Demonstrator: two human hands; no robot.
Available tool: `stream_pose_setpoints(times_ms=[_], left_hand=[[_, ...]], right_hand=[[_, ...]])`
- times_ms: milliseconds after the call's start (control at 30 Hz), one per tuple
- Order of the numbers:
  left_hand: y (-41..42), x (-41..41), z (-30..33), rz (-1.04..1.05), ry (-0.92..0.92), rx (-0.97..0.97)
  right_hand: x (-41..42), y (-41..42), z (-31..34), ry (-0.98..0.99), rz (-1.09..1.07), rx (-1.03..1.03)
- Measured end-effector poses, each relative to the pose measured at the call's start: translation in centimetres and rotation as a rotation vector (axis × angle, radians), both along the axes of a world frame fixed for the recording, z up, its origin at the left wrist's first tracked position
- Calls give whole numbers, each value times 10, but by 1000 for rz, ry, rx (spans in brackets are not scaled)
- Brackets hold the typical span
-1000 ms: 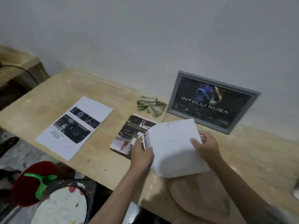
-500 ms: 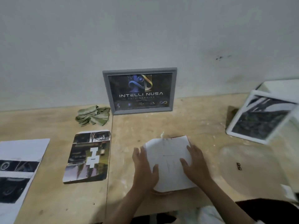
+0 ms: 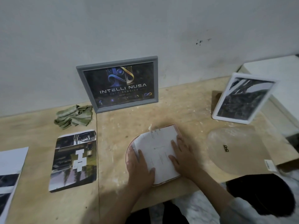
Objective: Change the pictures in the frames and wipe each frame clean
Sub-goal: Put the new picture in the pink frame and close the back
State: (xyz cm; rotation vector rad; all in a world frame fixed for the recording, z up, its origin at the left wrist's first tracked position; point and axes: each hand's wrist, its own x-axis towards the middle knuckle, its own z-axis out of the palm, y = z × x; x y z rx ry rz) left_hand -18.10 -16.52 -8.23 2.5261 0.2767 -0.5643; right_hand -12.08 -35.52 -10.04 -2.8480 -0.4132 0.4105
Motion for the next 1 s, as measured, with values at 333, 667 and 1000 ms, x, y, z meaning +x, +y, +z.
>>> stream_pose_setpoints(times_ms=[333,667,1000], left_hand=[[-56,8,10,181,-185,61],[-232,25,36,257,-262,-295],[-290,51,12,324,-188,-224]], right_hand=[[1,-51,13,-1,27,127],[10,-227,24,-129,-250,190],[22,-295,24,15,-531,44]])
